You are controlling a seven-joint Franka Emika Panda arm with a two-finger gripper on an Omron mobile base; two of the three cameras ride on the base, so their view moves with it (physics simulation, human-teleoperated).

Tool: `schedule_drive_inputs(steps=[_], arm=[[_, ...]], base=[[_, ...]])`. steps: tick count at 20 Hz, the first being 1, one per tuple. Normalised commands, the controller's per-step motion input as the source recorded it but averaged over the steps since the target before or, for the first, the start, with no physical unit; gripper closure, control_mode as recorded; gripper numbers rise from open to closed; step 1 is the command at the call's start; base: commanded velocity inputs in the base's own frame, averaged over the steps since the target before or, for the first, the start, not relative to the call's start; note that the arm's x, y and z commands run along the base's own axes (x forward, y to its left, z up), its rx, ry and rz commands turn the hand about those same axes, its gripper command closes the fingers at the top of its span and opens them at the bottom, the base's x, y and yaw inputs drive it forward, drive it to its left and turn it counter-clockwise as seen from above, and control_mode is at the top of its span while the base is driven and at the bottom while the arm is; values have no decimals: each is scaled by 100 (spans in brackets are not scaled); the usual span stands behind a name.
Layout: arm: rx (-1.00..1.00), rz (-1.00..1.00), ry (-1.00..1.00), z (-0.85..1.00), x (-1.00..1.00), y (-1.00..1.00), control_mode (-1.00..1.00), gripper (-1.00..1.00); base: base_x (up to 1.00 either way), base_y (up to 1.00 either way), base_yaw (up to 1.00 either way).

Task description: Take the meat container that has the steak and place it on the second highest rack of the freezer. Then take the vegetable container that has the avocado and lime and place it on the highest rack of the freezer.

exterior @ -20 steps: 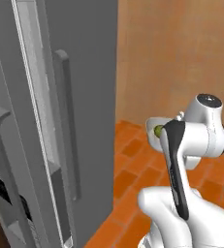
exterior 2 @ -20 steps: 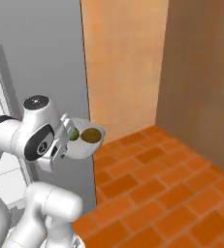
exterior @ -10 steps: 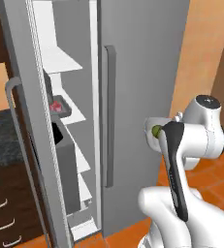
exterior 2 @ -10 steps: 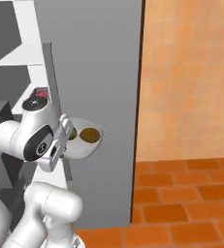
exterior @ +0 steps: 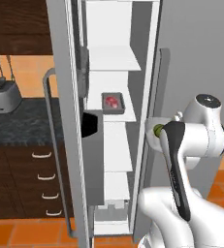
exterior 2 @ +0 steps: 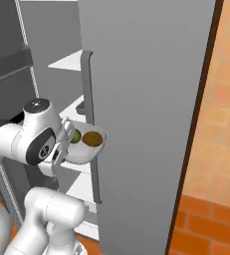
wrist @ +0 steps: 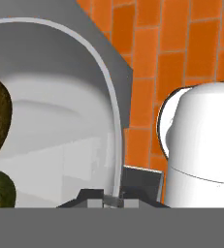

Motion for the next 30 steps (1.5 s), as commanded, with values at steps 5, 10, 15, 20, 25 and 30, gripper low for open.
schedule_drive_inputs(steps=[5, 10, 15, 20, 25, 30], arm=[[0, 0, 0, 0, 0, 0, 100, 100], [0, 0, 0, 0, 0, 0, 100, 100], [0, 0, 0, 0, 0, 0, 100, 100], [0, 0, 0, 0, 0, 0, 100, 100], [0, 0, 0, 0, 0, 0, 100, 100], [0, 0, 0, 0, 0, 0, 100, 100]], base=[[48, 0, 47], [44, 0, 20], [8, 21, 2], [-2, 10, 3], [-14, 23, 3], [-35, 20, 1]])
